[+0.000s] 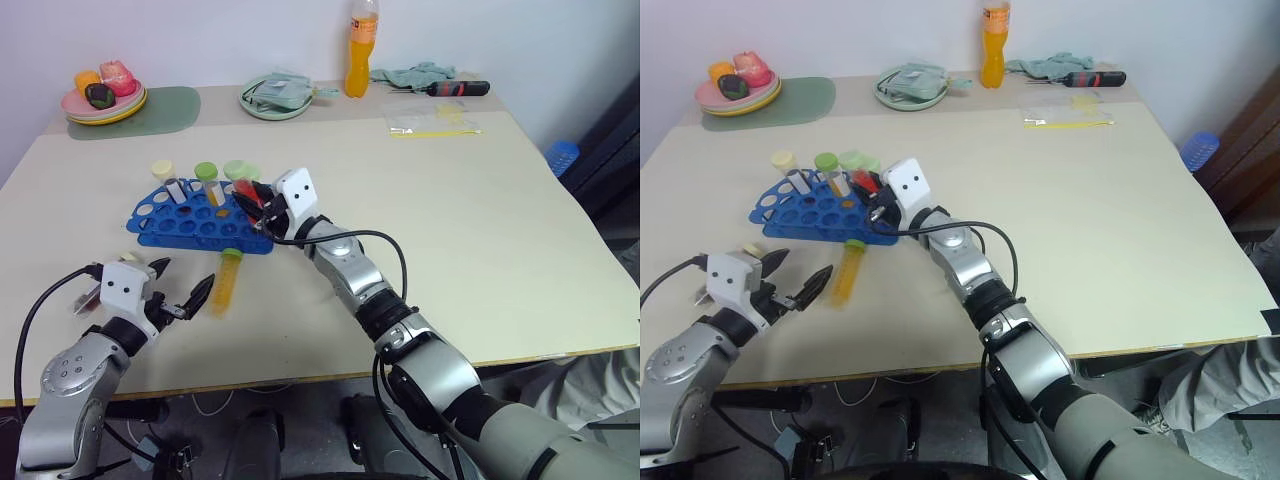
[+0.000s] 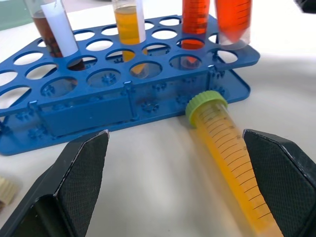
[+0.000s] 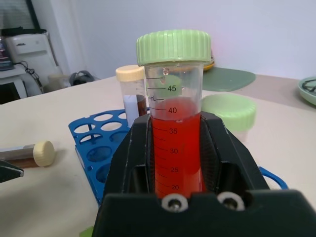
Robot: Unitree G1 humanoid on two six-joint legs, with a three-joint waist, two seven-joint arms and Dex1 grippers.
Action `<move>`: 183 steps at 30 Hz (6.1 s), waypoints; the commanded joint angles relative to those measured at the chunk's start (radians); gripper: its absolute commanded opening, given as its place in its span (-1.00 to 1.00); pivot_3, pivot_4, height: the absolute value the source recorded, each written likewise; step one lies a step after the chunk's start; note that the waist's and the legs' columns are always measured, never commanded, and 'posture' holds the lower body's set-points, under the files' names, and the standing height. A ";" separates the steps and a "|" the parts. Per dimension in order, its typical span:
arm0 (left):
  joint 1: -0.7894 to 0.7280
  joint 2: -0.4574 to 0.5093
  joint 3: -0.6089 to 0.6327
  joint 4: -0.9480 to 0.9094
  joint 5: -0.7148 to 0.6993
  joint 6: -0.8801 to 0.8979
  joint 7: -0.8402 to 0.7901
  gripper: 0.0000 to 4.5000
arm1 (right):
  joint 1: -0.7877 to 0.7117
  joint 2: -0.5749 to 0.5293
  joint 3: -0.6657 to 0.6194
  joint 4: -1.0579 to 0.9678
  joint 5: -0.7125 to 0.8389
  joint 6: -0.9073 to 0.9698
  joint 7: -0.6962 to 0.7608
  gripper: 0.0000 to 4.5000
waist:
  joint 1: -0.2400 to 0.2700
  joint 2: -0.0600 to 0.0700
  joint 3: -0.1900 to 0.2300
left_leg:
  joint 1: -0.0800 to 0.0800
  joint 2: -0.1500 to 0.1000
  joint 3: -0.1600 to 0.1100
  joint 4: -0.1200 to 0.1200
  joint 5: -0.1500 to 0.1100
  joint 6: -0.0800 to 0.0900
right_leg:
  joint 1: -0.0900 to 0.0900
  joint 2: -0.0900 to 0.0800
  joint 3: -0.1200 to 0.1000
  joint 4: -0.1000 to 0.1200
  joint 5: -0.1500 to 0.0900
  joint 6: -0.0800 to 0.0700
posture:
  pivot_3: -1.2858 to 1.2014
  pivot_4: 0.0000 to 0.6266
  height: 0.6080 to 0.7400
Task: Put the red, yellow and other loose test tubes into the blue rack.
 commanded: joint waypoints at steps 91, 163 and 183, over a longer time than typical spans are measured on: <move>-0.792 -0.008 -0.224 0.229 -1.134 1.222 1.564 0.42 | 0.355 -0.602 0.025 -1.088 0.239 0.513 0.655 1.00 | 0.034 -0.001 0.001 | -0.001 -0.002 -0.004 0.003 0.002 -0.004 | 0.002 -0.002 -0.002 0.001 0.000 0.001 | 0.03 -0.52 1.00; -0.633 -0.322 -0.251 0.784 0.341 -0.787 0.482 -0.64 | 0.531 -0.540 -0.040 -1.052 0.197 0.601 0.392 1.00 | 0.057 -0.001 0.000 | 0.000 -0.002 -0.002 0.001 0.005 -0.009 | 0.002 -0.001 -0.001 -0.001 0.001 0.002 | 0.03 -0.52 1.00; -0.430 -0.238 -0.109 0.308 0.169 -0.573 0.421 0.66 | 0.531 -0.535 -0.042 -1.068 0.215 0.613 0.382 1.00 | 0.042 -0.001 0.000 | 0.000 -0.001 -0.003 0.001 0.005 -0.009 | 0.003 0.000 -0.001 0.000 0.001 0.002 | 0.03 -0.52 1.00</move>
